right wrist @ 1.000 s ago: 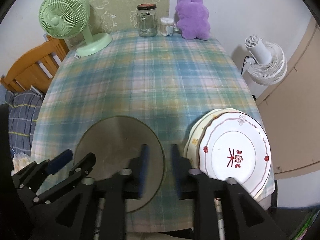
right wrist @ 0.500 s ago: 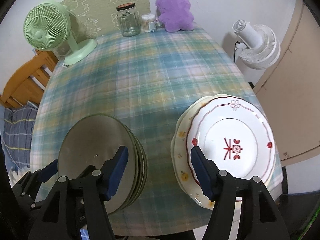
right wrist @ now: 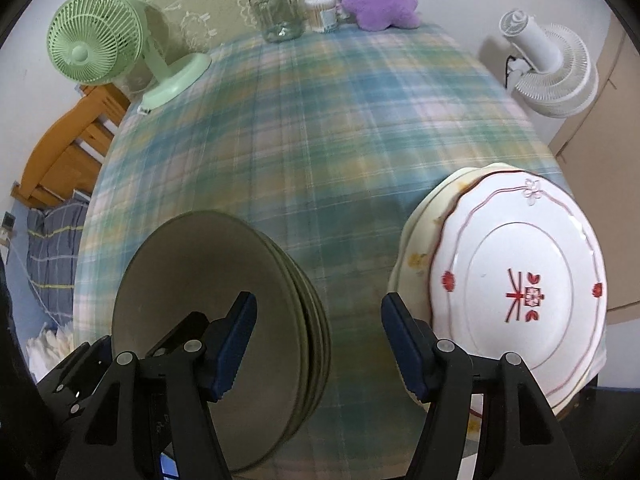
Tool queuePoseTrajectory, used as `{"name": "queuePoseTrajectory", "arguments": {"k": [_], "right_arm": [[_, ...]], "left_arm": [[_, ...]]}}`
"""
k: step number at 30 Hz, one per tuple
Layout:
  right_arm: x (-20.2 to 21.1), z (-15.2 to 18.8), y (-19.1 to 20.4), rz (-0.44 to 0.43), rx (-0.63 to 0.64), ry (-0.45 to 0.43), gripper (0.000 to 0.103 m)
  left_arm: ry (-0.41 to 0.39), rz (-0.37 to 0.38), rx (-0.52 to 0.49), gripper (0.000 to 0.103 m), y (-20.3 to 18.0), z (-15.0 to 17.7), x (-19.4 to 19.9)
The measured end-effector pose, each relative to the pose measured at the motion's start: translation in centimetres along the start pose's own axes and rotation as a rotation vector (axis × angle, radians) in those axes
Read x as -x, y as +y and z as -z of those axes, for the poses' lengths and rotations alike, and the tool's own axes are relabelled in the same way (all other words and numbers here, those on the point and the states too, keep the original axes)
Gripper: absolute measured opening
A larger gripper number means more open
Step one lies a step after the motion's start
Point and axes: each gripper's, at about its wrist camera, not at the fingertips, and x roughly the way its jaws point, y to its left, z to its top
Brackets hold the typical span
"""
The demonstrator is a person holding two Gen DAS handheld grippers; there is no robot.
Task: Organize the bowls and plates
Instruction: 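Lift the nested bowl stack with both tools toward the plate stack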
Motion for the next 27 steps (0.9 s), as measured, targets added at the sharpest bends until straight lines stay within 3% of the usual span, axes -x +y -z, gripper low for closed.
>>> {"name": "queuePoseTrajectory", "arguments": {"k": [5, 11, 17, 20, 27], "right_arm": [[-1.0, -0.1, -0.2, -0.035, -0.023, 0.034, 0.066], [-2.4, -0.2, 0.2, -0.109, -0.011, 0.087, 0.043], [-2.5, -0.4, 0.0, -0.135, -0.015, 0.103, 0.042], [-2.5, -0.4, -0.3, -0.153, -0.016, 0.109, 0.041], [-2.4, -0.5, -0.1, -0.149, 0.003, 0.122, 0.04]], "left_arm": [[0.006, 0.0, -0.008, 0.051, -0.3, 0.1, 0.0], [0.017, -0.012, -0.028, 0.051, -0.8, 0.3, -0.1], [0.018, 0.0, -0.064, 0.048, -1.2, -0.2, -0.3], [0.014, 0.014, -0.084, 0.042, -1.7, -0.2, -0.3], [0.013, 0.012, -0.083, 0.041, -1.8, -0.3, -0.2]]}}
